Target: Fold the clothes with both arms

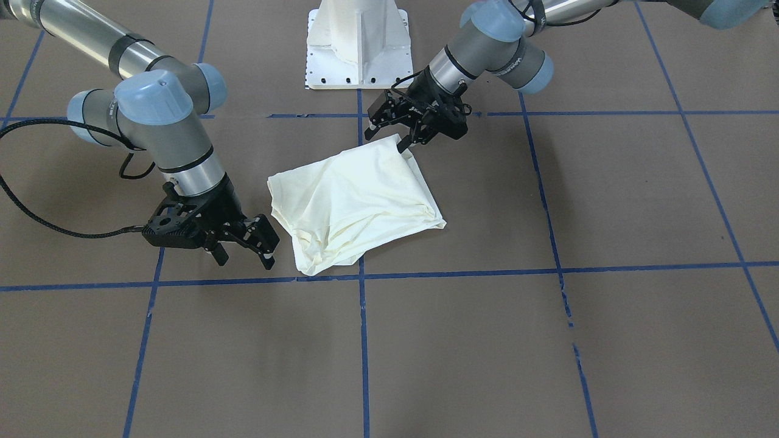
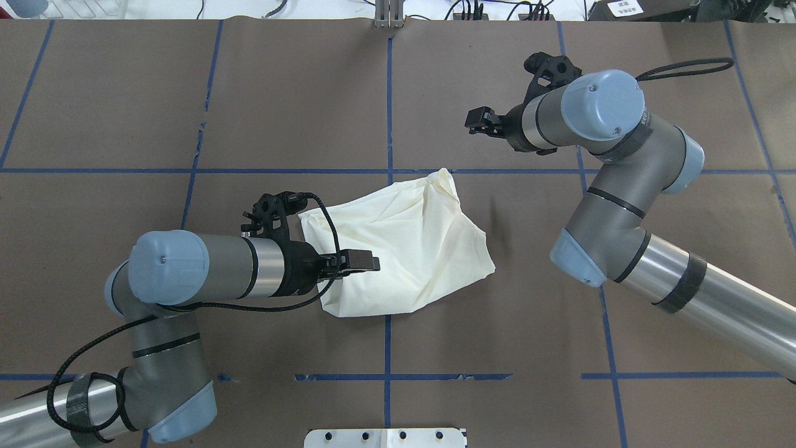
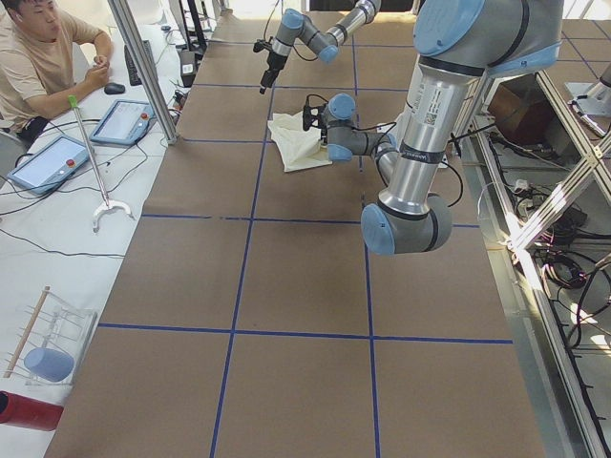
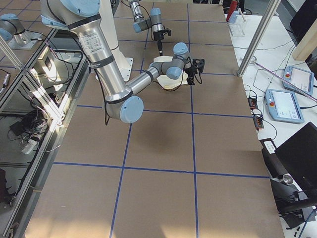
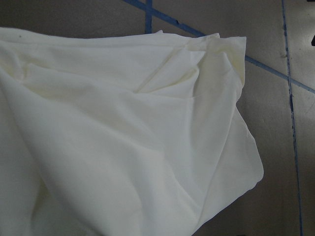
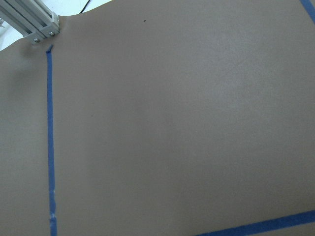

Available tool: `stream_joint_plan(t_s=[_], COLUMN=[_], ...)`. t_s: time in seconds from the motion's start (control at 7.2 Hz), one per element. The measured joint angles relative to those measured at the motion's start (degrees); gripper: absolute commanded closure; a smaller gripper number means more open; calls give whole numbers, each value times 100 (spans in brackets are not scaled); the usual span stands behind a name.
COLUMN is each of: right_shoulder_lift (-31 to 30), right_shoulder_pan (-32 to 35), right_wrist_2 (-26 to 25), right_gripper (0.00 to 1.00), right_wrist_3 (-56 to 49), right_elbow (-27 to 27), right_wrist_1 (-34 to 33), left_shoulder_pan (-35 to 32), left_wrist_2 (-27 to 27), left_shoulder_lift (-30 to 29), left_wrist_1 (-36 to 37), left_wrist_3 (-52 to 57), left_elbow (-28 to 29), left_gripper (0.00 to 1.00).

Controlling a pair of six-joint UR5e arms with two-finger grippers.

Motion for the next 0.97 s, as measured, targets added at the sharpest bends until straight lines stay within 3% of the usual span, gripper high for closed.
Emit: stream_joint_plan(t_s=[0.28,0.97], right_shoulder_lift=[1,-10], right_shoulder_pan=[0,1], right_wrist_2=[0,-57], right_gripper=[0,0], right_wrist_3=[0,0], right_elbow=[-3,-6], right_wrist_1=[-4,-6], left_shoulder_pan=[-59,464], left_wrist_2=[-17,531], left_shoulder_lift=[10,-203], left_wrist_1=[104,51], left_wrist_3=[-157,-503], left_elbow=[-239,463], left_gripper=[14,13])
